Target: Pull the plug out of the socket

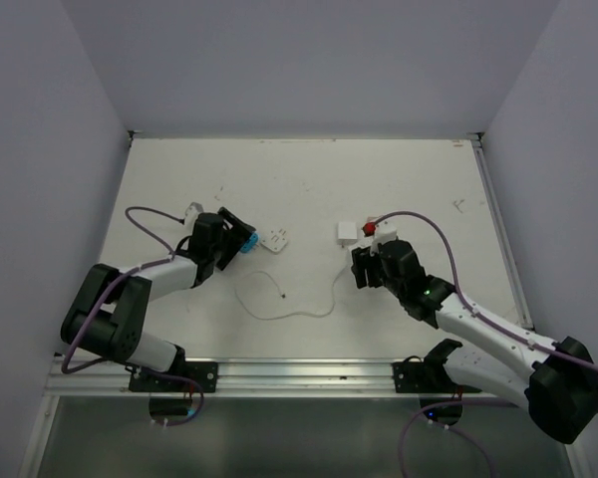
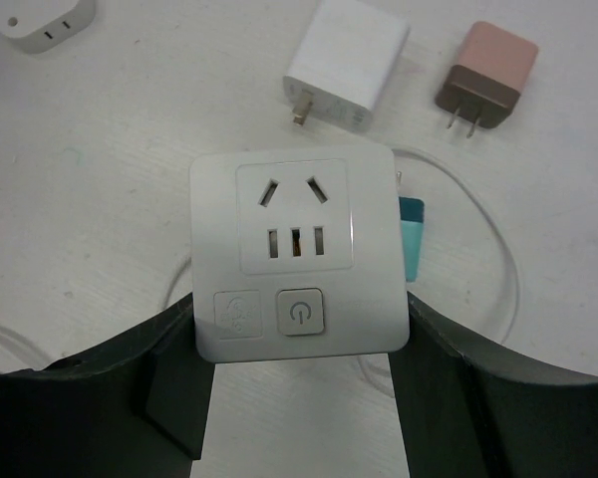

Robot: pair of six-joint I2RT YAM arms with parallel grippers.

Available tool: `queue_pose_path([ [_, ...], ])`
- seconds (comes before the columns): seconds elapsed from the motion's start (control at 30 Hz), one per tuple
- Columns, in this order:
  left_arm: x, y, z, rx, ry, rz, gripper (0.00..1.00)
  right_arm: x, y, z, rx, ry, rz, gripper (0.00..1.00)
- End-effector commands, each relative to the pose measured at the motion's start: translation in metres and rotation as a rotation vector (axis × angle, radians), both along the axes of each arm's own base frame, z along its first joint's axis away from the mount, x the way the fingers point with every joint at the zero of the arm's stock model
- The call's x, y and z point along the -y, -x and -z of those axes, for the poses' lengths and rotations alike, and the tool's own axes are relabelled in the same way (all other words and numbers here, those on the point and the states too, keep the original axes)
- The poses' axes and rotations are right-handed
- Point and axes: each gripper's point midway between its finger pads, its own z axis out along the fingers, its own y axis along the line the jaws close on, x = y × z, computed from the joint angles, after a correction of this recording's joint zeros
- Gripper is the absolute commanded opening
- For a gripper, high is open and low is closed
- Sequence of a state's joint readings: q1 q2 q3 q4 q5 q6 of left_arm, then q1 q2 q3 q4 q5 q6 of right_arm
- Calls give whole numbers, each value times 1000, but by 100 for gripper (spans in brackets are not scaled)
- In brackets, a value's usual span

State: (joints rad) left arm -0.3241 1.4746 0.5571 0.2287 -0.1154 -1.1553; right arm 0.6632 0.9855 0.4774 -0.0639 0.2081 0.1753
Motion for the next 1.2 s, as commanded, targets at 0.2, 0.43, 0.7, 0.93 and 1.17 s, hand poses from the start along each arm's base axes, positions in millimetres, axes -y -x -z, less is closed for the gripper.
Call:
queue_pose_path([
  [0.2, -16, 11, -24, -5, -119, 44, 100, 61, -43, -54, 167, 33, 392, 0],
  [0.43, -33, 13, -110, 158, -277, 117, 100, 125, -59, -53, 151, 54, 652, 0],
  [0.7, -80, 50, -186, 263, -540, 114, 99, 170, -80, -32, 112, -39, 829, 0],
  [0.93, -130, 92, -226, 410, -691, -47, 99, 199, -95, -7, 89, -98, 896, 2],
  [1.17, -157, 123, -235, 541, -695, -195, 100, 204, -101, 18, 30, -88, 876, 15],
])
